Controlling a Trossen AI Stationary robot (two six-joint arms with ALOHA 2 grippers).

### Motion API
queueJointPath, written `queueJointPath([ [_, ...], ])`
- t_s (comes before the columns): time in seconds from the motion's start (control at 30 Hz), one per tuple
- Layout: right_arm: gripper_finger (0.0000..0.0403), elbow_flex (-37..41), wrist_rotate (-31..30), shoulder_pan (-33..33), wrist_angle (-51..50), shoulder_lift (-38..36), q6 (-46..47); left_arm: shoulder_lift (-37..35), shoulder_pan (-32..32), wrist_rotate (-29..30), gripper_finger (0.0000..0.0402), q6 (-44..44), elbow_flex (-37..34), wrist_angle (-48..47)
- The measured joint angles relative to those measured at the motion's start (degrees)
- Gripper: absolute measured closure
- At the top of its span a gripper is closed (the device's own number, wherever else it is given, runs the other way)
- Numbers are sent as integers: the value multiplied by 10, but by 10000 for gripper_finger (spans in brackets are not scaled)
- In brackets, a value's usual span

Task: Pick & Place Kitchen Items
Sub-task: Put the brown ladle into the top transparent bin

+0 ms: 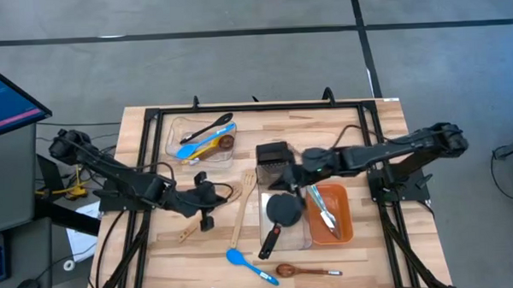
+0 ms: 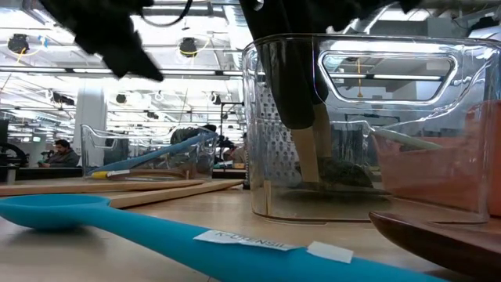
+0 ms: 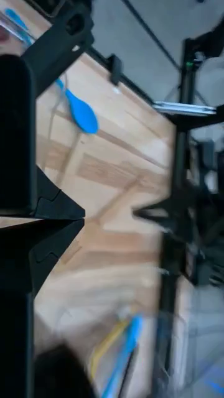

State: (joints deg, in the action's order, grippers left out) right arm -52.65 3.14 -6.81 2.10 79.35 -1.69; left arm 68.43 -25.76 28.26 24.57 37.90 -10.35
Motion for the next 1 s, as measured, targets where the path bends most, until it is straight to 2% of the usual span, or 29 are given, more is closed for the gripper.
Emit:
queueJointPath([
  [0.2,403,-121,0,1,-100,100,-41,-27,-2,4,399,86,-74,9],
  [0.37,403,-204,0,1,-168,152,-47,-44,-2,4,399,93,-112,29],
  [0.6,403,-278,1,0,-212,187,-34,-53,-2,9,399,105,-143,44],
  [0.7,403,-313,9,1,-246,201,-55,-54,-2,7,399,115,-157,45],
  [1.0,403,-424,28,7,-339,300,-109,-54,-2,4,399,119,-164,55],
])
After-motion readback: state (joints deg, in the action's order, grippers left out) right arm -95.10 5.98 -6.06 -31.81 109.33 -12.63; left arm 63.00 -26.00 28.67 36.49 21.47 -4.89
